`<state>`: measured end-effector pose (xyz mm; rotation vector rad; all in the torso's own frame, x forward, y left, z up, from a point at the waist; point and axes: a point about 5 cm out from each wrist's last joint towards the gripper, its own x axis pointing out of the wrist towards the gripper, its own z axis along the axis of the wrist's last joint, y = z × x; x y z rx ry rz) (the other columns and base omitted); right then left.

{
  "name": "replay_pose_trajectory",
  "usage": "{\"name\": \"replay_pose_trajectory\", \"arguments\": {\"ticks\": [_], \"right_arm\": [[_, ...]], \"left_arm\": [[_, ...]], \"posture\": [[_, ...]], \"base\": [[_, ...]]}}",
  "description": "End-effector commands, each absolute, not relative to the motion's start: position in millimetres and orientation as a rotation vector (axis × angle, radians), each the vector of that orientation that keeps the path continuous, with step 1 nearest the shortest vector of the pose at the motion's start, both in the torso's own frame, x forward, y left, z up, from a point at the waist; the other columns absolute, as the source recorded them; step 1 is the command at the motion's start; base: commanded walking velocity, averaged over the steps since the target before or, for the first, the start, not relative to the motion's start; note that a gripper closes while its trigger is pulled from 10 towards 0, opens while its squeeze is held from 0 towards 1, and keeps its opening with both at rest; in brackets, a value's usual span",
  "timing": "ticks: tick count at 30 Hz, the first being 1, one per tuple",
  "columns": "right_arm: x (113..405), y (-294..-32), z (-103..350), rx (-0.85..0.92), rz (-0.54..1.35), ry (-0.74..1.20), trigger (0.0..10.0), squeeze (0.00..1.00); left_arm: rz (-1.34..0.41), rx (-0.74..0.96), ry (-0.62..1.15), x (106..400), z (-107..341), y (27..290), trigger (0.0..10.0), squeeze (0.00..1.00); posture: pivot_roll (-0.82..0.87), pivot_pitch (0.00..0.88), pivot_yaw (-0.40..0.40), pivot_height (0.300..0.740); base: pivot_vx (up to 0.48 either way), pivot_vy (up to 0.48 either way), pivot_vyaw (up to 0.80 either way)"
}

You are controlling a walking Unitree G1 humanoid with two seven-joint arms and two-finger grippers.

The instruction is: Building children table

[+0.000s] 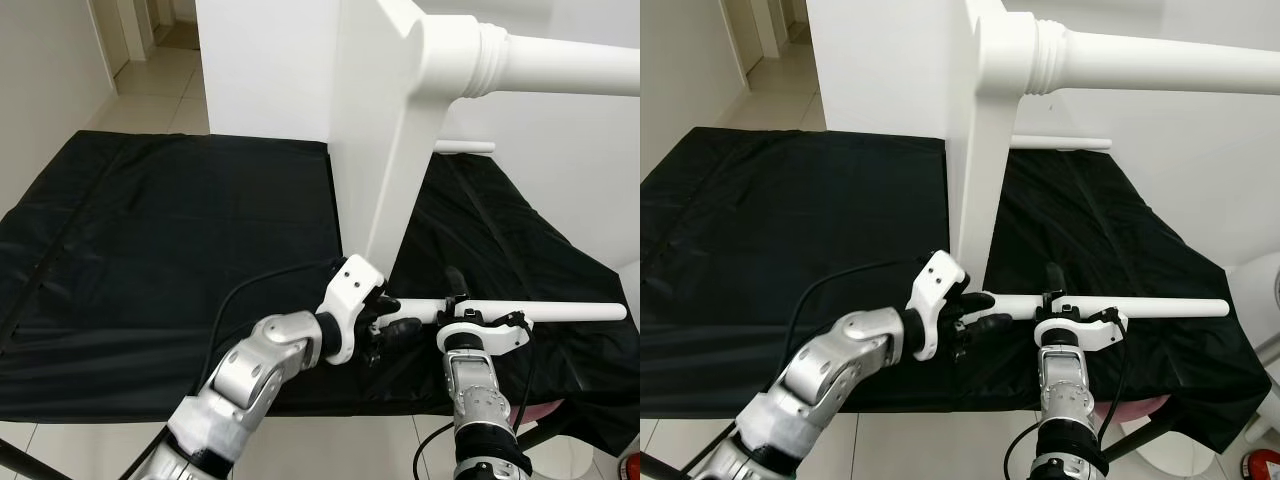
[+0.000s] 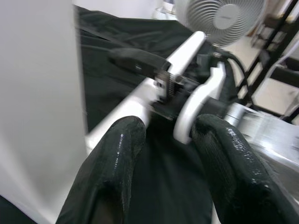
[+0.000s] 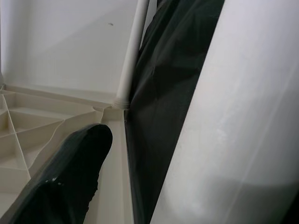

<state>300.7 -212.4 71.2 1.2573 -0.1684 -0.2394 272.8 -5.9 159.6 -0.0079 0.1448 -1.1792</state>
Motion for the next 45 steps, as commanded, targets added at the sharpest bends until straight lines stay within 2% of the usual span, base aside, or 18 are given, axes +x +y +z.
{"name": "replay_pose_trajectory", "arguments": {"ticks": [1,10,17,35,45], "right_arm": [[291,-220,57,1.261,-0.332,-0.138,10.0,0.00],[290,-217,60,1.261,-0.322,-0.153,10.0,0.00],[287,-215,62,1.260,-0.318,-0.163,10.0,0.00],[277,-209,75,1.268,-0.293,-0.179,10.0,0.00],[266,-201,102,1.255,-0.266,-0.211,10.0,0.00]], "left_arm": [[-1.270,0.021,0.150,271,156,-10,10.0,0.00],[-1.361,0.161,0.139,290,149,-3,10.0,0.00],[-1.394,0.197,0.129,296,147,-2,10.0,0.00],[-1.418,0.228,0.079,313,156,-3,10.0,0.00],[-1.421,0.229,0.067,321,156,0,10.0,0.00]], "posture": [[-0.02,0.022,-0.040,0.740],[-0.05,0.014,-0.015,0.740],[-0.06,0.007,0.002,0.740],[-0.08,0.010,0.016,0.740],[-0.08,0.016,0.022,0.740]], "base": [[0.000,0.000,0.00],[0.000,0.000,0.00],[0.000,0.000,0.00],[0.000,0.000,0.00],[0.000,0.000,0.00]]}}
